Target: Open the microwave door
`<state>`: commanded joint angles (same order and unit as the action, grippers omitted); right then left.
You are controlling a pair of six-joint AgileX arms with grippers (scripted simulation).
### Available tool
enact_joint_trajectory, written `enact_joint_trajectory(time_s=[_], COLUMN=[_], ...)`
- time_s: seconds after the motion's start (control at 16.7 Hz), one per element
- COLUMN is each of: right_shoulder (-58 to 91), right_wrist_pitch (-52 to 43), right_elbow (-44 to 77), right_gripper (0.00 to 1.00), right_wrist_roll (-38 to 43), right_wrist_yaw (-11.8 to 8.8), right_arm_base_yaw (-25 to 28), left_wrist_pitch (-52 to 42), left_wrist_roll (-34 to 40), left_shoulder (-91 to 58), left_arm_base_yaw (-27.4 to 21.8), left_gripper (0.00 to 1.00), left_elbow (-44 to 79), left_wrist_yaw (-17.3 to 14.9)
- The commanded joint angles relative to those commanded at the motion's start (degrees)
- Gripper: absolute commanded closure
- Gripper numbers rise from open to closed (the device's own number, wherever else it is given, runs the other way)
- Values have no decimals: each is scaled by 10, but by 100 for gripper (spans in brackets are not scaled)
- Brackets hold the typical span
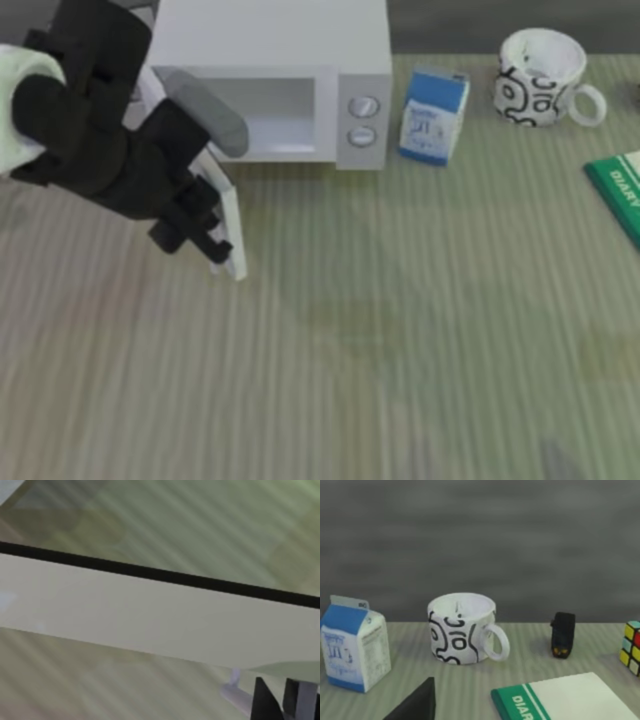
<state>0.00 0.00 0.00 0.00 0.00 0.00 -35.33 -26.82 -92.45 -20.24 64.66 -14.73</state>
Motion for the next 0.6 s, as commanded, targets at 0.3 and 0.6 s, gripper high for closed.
enact_joint_trajectory(time_s=[0.3, 0.6], right_shoulder=[0, 0], right_wrist_pitch=[0, 0], right_elbow=[0, 0], right_gripper=[0, 0], right_wrist_roll=[0, 0], right_wrist_yaw=[0, 0], right_arm_base_yaw=[0, 0], left_wrist_pitch=[-3, -25], left_wrist_roll=[-8, -73], left_shoulder=[-1, 3], left_arm_base_yaw=[2, 30], left_gripper=[100, 100], left_elbow=[-1, -1], left_wrist_yaw=[-5, -32])
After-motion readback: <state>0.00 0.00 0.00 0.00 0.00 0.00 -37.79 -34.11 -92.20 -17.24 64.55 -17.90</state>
